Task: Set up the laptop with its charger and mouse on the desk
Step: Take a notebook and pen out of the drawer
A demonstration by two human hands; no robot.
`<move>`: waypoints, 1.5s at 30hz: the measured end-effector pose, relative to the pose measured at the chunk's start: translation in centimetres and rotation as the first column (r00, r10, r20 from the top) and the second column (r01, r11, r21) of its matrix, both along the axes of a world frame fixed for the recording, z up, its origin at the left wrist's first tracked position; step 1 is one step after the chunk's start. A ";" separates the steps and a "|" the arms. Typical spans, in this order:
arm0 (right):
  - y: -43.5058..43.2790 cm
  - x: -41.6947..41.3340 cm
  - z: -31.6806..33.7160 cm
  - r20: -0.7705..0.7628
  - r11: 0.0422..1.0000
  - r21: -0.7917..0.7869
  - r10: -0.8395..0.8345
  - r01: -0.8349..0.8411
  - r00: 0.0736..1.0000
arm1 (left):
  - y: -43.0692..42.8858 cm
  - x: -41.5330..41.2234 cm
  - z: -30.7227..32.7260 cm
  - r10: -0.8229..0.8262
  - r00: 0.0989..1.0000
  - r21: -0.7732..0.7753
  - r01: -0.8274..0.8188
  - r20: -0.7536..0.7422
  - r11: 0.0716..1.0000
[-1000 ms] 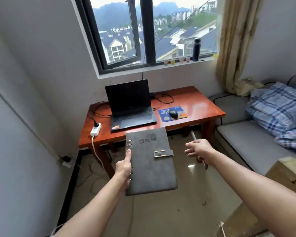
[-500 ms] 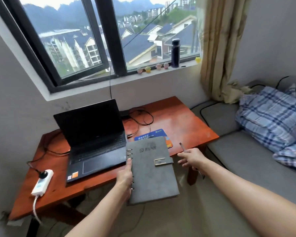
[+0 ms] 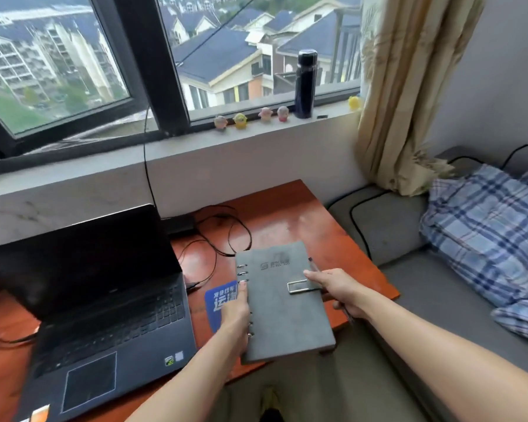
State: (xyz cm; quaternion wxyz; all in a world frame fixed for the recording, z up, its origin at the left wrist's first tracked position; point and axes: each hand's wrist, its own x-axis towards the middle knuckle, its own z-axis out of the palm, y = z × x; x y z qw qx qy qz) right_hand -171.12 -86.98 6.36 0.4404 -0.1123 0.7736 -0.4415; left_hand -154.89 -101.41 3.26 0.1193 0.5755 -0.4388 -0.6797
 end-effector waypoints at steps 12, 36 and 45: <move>-3.2 -13.4 -5.0 0.080 0.991 0.088 -0.106 0.099 0.991 | -2.5 -11.8 -5.2 -0.339 0.938 0.072 0.335 0.065 0.940; -5.3 -21.7 -13.7 -0.206 0.955 0.267 0.185 -0.127 0.961 | 3.4 -17.3 -8.9 -0.277 0.704 -0.238 0.539 0.654 0.808; -3.9 -21.9 -14.5 -0.437 0.947 0.303 0.239 -0.108 0.867 | 3.2 -18.7 -10.8 -0.148 0.610 -0.501 0.746 0.778 0.440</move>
